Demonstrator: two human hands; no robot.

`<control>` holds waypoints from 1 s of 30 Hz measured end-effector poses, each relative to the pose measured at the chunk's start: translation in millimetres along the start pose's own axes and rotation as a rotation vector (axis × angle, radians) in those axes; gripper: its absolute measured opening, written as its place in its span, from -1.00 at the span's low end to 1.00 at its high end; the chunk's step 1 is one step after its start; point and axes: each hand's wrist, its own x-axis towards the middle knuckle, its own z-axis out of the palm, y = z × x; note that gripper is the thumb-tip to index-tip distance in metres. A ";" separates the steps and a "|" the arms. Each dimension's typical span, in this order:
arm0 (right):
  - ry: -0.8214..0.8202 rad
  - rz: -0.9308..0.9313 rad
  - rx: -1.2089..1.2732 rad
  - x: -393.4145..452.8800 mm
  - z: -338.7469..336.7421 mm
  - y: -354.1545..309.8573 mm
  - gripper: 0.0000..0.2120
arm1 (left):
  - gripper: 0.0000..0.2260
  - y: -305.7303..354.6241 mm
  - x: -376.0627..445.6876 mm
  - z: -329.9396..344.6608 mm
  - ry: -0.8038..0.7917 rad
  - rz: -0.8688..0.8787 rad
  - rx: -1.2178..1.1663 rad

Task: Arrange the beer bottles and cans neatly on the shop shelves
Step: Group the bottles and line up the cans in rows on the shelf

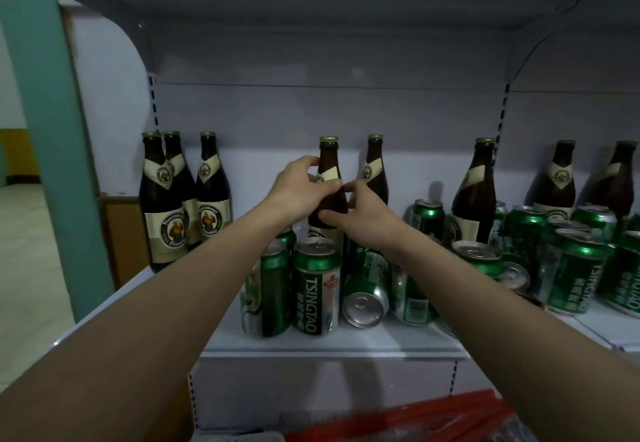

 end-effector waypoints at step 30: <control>0.090 -0.208 0.527 20.1 12.3 -56.2 -0.51 | -0.66 75.0 30.1 -67.4 0.357 0.162 -0.165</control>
